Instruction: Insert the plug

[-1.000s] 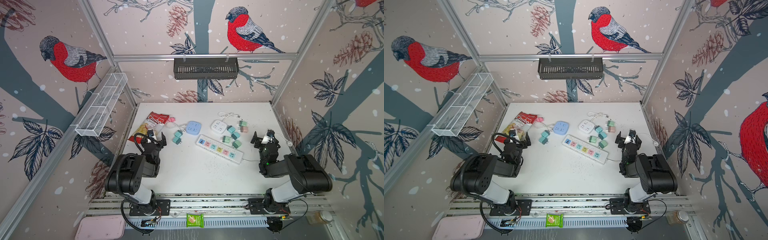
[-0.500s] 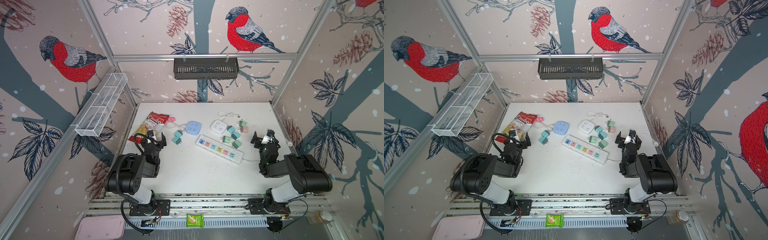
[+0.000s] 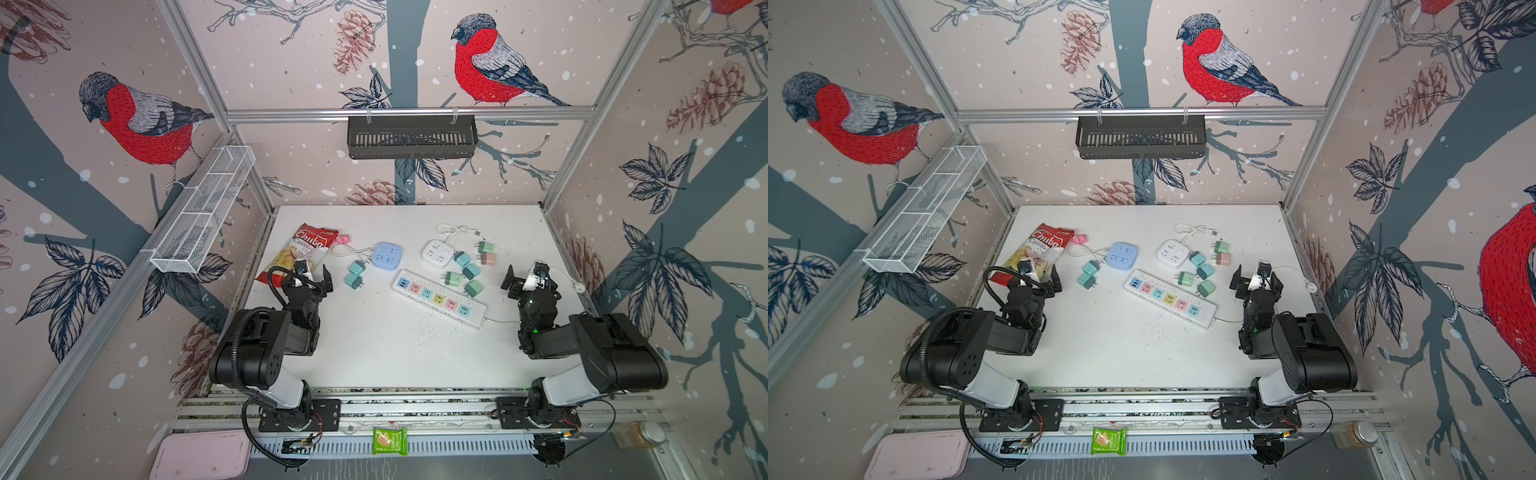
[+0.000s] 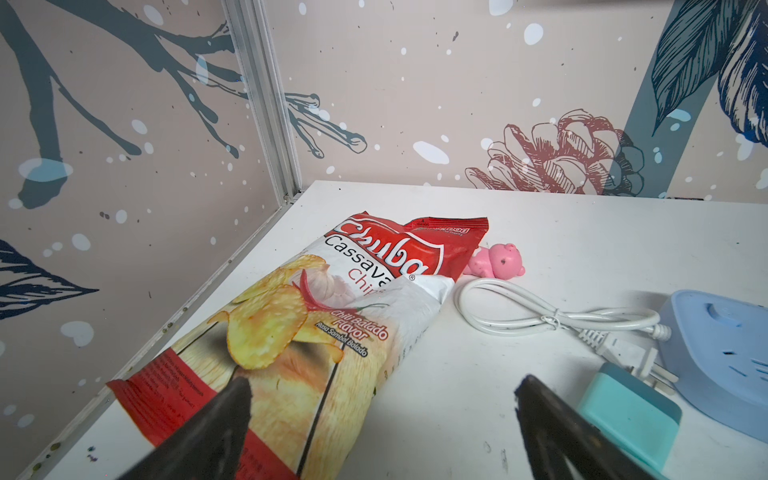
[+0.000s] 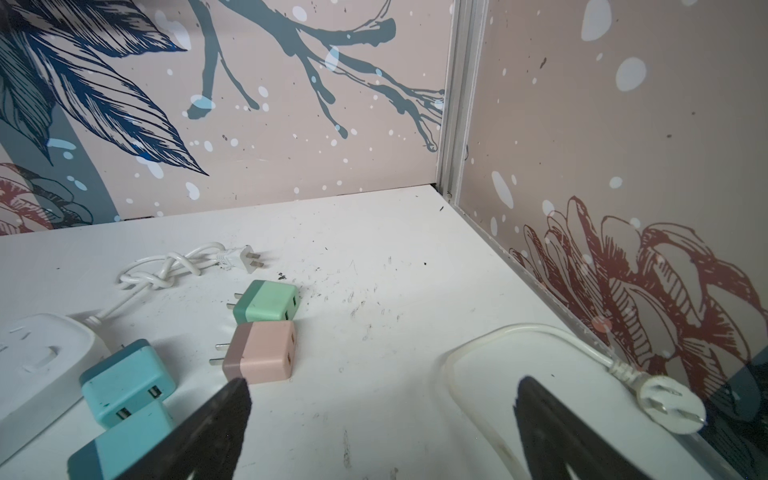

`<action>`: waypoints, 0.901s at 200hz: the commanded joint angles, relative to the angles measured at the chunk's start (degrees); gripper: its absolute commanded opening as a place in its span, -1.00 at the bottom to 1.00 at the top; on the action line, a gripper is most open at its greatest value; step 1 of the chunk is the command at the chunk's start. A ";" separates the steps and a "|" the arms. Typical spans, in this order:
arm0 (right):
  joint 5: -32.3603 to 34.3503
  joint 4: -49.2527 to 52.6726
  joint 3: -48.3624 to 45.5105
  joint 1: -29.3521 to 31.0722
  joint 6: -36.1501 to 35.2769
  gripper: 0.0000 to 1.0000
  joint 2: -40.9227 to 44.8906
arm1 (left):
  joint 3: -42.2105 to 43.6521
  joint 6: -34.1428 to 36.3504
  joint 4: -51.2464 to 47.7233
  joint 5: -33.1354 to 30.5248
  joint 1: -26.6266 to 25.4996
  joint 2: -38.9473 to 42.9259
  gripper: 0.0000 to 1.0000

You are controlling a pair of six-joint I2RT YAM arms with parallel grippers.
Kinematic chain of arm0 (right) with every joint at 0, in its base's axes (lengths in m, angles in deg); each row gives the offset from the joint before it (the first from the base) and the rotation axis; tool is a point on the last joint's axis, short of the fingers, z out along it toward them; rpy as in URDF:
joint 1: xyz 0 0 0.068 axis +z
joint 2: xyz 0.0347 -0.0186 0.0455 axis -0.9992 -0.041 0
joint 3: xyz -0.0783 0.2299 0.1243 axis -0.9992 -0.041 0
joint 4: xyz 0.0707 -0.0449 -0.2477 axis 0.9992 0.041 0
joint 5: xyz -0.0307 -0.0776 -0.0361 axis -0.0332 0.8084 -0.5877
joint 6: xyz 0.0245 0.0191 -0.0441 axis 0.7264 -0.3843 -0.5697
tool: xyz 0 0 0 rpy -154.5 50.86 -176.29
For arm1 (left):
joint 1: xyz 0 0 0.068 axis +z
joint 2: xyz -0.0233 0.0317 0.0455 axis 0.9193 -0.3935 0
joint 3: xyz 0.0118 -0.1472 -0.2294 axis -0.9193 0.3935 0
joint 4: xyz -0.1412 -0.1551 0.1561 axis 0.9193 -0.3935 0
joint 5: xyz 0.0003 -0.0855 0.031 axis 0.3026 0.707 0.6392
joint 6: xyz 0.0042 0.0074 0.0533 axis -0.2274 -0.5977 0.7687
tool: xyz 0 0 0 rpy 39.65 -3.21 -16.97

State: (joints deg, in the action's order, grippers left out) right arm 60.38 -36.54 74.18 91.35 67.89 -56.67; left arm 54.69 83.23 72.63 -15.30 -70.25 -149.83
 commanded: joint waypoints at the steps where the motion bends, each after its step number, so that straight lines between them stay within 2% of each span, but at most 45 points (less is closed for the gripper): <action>1: 3.48 4.29 1.46 0.22 -0.10 1.00 4.53 | 0.34 -0.07 2.21 -0.03 -0.01 0.28 0.97; 19: 3.95 10.98 3.49 0.58 -0.21 1.00 8.70 | 0.00 0.31 -0.43 -0.76 -0.61 2.95 0.97; 47: 9.37 16.90 4.78 1.13 3.44 0.99 15.03 | -2.56 -0.42 -12.40 -3.04 -0.93 11.93 0.97; 71: 16.54 25.47 6.70 0.25 13.53 0.99 20.36 | -4.61 -5.42 -20.05 -4.91 -0.89 19.02 0.97; 93: 9.83 39.46 12.25 -2.52 19.06 0.99 24.85 | -5.12 -8.95 -24.57 -2.39 -0.89 26.41 0.97; 109: 1.61 50.50 17.43 -3.52 16.15 0.99 25.77 | -5.78 -12.53 -29.88 -3.57 -0.90 31.67 0.97; 121: 6.37 57.10 20.18 -3.60 18.22 0.99 26.18 | -6.49 -14.98 -34.54 -4.39 -0.89 35.39 0.97; 128: 10.57 57.64 19.79 -3.81 20.54 1.00 26.58 | -7.05 -16.27 -37.42 -4.49 -0.89 37.28 0.97; 133: 11.18 57.32 19.06 -4.59 21.49 0.99 27.02 | -7.77 -17.35 -39.70 -4.07 -0.91 38.53 0.97; 155: -0.60 52.65 14.85 -8.37 24.23 0.99 31.57 | -10.10 -21.84 -48.32 0.62 -0.90 42.70 0.97; 167: -3.49 52.96 13.73 -8.32 26.59 1.00 34.36 | -11.35 -23.56 -50.50 3.71 -0.89 44.26 0.97; 180: -4.57 58.18 14.74 -8.32 31.21 1.00 36.85 | -16.40 -23.48 -60.20 4.80 -0.89 46.06 0.97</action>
State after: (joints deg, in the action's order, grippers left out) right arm 62.52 16.64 88.36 83.22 90.89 -23.56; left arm 44.04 64.35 28.02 -15.43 -71.12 -106.32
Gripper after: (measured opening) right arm 0.997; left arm 0.985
